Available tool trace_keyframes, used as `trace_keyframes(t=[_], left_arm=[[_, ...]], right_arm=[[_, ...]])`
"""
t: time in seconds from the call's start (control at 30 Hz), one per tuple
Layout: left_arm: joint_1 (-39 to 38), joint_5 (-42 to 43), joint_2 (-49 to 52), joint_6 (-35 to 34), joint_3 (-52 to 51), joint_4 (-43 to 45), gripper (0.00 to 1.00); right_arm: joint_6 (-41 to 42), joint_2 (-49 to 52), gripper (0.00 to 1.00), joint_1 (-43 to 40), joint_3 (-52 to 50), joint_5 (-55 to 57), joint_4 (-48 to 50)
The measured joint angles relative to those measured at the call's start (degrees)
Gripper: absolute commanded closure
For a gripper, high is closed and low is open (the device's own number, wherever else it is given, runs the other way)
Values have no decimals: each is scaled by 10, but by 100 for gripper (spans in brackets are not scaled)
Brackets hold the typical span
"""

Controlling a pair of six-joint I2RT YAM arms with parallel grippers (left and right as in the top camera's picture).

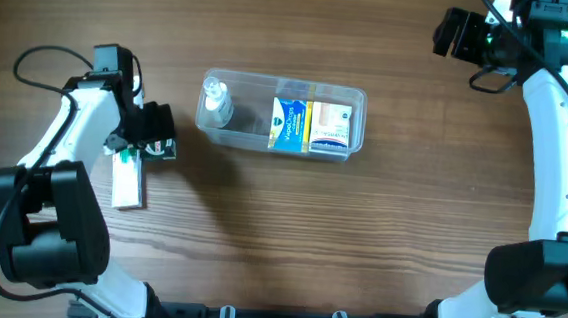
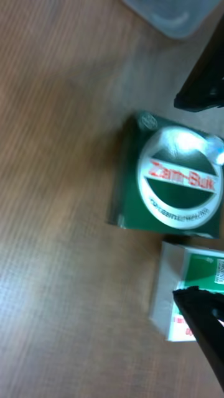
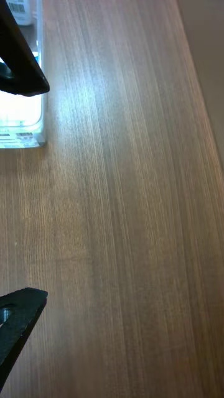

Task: Pack container
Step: 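Grasp the Zam-Buk tin with the left gripper and lift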

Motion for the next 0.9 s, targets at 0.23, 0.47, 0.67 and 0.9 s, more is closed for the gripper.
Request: trace_keyframes(t=[0.23,0.47,0.67,0.9], left_arm=[[0,37,0,43,0,42,9],[0,41,18,91,-5,66,10],[0,41,35,103,-8,70,14],[-1,41,48,105,-8,66,15]], right_arm=[[0,0,0,0,0,0,0],[0,0,0,0,0,0,0],[0,0,0,0,0,0,0],[0,0,0,0,0,0,0]])
